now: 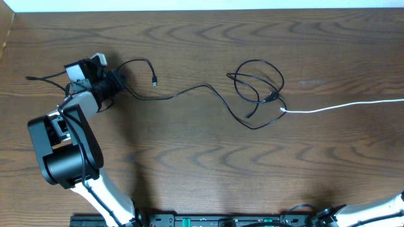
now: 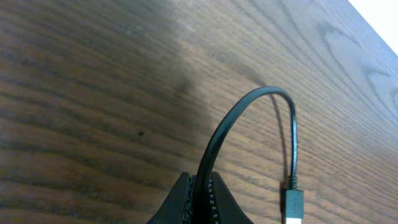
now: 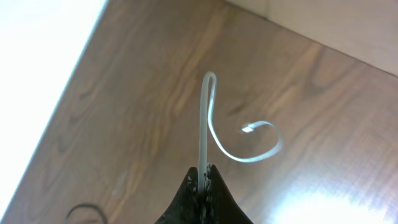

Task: Untangle cables

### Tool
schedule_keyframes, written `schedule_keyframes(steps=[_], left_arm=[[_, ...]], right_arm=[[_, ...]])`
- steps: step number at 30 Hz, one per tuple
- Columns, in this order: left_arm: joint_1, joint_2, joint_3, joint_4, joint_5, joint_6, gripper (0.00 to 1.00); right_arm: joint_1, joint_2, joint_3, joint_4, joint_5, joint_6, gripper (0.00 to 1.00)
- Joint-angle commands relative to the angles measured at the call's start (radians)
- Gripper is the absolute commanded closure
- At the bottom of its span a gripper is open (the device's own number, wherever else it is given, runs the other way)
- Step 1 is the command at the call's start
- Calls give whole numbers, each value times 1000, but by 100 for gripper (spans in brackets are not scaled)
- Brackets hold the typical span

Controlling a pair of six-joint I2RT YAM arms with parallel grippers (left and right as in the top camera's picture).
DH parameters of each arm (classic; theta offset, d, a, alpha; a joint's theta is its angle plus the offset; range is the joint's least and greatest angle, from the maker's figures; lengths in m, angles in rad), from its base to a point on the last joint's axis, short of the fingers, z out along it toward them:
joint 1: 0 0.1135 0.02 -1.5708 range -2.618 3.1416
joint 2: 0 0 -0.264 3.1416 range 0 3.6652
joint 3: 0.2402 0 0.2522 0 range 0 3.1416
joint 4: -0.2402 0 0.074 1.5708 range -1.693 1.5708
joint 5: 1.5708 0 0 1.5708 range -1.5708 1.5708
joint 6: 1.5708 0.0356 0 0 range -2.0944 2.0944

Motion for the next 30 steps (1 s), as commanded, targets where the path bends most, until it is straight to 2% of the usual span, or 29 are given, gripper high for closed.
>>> schedule_keyframes(steps=[1, 4, 11, 19, 24, 30], left_arm=[[10, -3, 8, 5, 1, -13, 93], [39, -3, 8, 9, 2, -13, 92], [169, -3, 8, -10, 26, -17, 93], [249, -3, 8, -29, 51, -16, 92], [197, -3, 8, -29, 66, -16, 92], [53, -3, 8, -29, 77, -16, 92]], right_arm=[[22, 53, 6, -2, 187, 100, 99], [16, 129, 6, -18, 262, 138, 99], [-40, 277, 6, -31, 288, 138, 99], [-84, 321, 6, -19, 264, 142, 99], [-27, 321, 6, 6, 117, 80, 99], [159, 321, 6, 16, 40, 31, 99]])
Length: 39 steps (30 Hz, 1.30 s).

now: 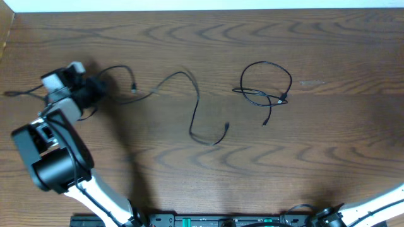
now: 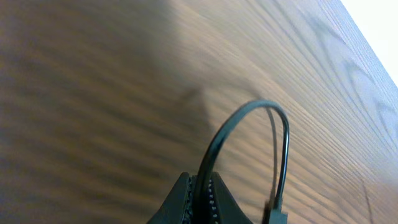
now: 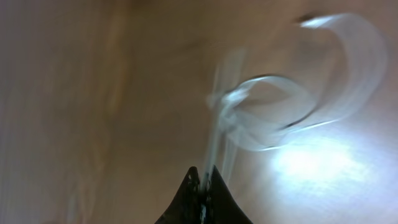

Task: Untangle cables

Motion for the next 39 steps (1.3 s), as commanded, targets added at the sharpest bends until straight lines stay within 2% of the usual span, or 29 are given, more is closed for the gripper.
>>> schedule_keyframes(steps=[1, 7, 15, 19, 31, 39], left_arm=[[-93, -3, 8, -2, 28, 2, 93], [-267, -3, 8, 3, 106, 2, 92], [-424, -3, 8, 1, 186, -10, 92], [-479, -3, 8, -2, 209, -9, 92], [-611, -3, 8, -6, 264, -1, 92], [-650, -3, 8, -37, 263, 128, 93]], right_arm=[[143, -15, 11, -3, -75, -45, 99], [381, -16, 11, -4, -38, -64, 99], [523, -43, 14, -29, 122, -63, 99], [513, -100, 14, -43, 194, -52, 99], [348, -347, 14, -119, 331, 49, 99], [188, -377, 13, -152, 293, 99, 99]])
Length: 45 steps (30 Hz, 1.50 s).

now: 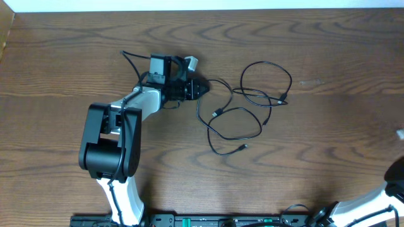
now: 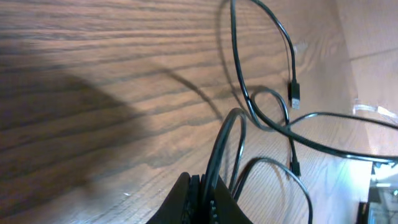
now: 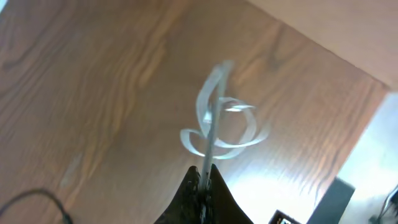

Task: Untangle cables

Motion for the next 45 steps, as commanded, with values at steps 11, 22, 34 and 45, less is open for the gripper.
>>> schedule_keyframes(steps=[11, 22, 34, 45], left_arm=[[-4, -3, 8, -4, 15, 119, 92], [-5, -3, 8, 4, -33, 147, 93], [-5, -3, 7, 37, -33, 150, 93], [-5, -3, 7, 38, -33, 158, 92]], right_arm=[[-142, 1, -121, 79, -16, 54, 99], [-371, 1, -443, 269, -31, 49, 99], [-491, 1, -819, 530, -19, 32, 99], [-617, 1, -833, 564, 0, 77, 99]])
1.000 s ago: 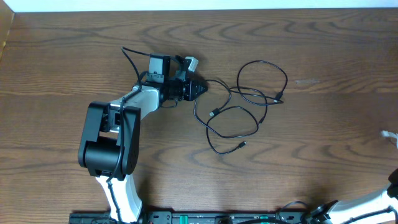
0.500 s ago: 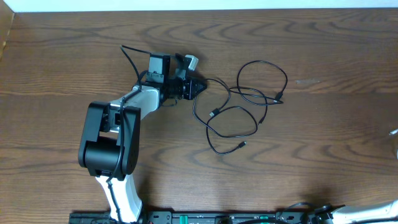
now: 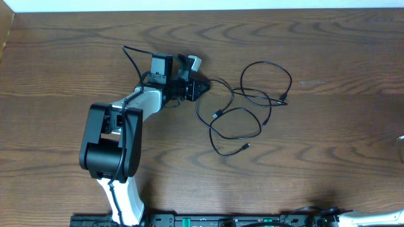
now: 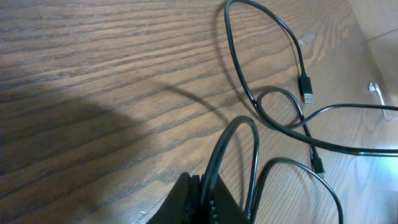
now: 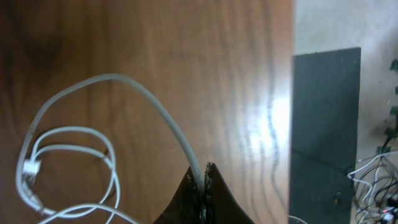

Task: Untangle cables

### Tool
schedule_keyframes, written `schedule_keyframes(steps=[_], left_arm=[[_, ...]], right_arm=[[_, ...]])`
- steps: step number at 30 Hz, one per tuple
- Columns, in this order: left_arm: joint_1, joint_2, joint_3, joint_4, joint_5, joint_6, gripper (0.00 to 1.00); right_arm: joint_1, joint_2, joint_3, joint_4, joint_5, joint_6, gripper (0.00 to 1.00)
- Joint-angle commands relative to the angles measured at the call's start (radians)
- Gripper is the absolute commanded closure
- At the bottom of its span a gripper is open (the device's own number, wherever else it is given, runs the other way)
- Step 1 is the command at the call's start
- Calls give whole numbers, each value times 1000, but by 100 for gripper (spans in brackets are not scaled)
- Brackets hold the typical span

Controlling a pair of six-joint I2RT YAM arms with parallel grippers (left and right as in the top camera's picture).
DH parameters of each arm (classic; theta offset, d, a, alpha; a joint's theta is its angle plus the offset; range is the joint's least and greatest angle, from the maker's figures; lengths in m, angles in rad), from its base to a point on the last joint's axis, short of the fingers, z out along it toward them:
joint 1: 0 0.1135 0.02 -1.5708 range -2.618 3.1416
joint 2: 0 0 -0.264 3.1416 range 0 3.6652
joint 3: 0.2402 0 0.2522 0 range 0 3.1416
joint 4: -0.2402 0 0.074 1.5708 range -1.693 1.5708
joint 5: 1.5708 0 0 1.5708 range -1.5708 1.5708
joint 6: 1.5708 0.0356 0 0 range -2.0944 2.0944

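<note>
Two black cables lie crossed at mid-table: a round loop (image 3: 288,74) and a longer one (image 3: 235,135) curling below it. My left gripper (image 3: 201,87) is shut on the longer black cable (image 4: 239,134), which arches out of the closed jaws (image 4: 202,186) over the wood. A black plug (image 4: 306,84) lies beyond. My right gripper (image 5: 204,171) is shut on the white cable (image 5: 143,99), whose coils and connector (image 5: 28,169) rest on the table. In the overhead view the right gripper is out of frame; only a white speck (image 3: 400,137) shows.
The table's right edge (image 5: 292,93) runs just beside the right gripper, with a dark panel (image 5: 326,124) and floor beyond. The left arm's body (image 3: 110,148) stands on the left half of the table. The table's back edge (image 3: 202,10) runs along the top.
The left gripper stays by the black tangle, still shut on its cable. The right wrist view has turned: it now looks along the table's right edge, with the white cable coiled on the wood.
First the left gripper held a black cable at far left and the white cable ran from the tangle to the right. Then the white cable was out of the tangle. Later the left gripper stood beside the black loop, cables overlapping, as now.
</note>
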Motion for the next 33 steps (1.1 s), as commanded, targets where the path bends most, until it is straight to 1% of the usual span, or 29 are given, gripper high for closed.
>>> schedule_keyframes(steps=[1, 5, 9, 13, 21, 28, 33], left_arm=[[-1, -3, 7, 2, -2, 25, 93], [-1, -3, 7, 2, -2, 25, 93], [-1, -3, 7, 6, -2, 25, 92], [-1, -3, 7, 14, -3, 28, 92], [-2, -2, 7, 24, -2, 28, 93], [-10, -2, 7, 24, -3, 28, 93], [-26, -2, 7, 24, -10, 27, 93]], right_arm=[[-38, -6, -4, 6, 16, 30, 99], [-90, -6, -4, 18, 9, 38, 99], [-145, -6, -4, 28, -40, 37, 99], [-155, -6, -4, 43, -61, 32, 99], [-39, -6, -5, 92, 1, 17, 99], [82, 0, -15, 190, -8, -82, 99], [136, 52, -16, 200, -7, -87, 99]])
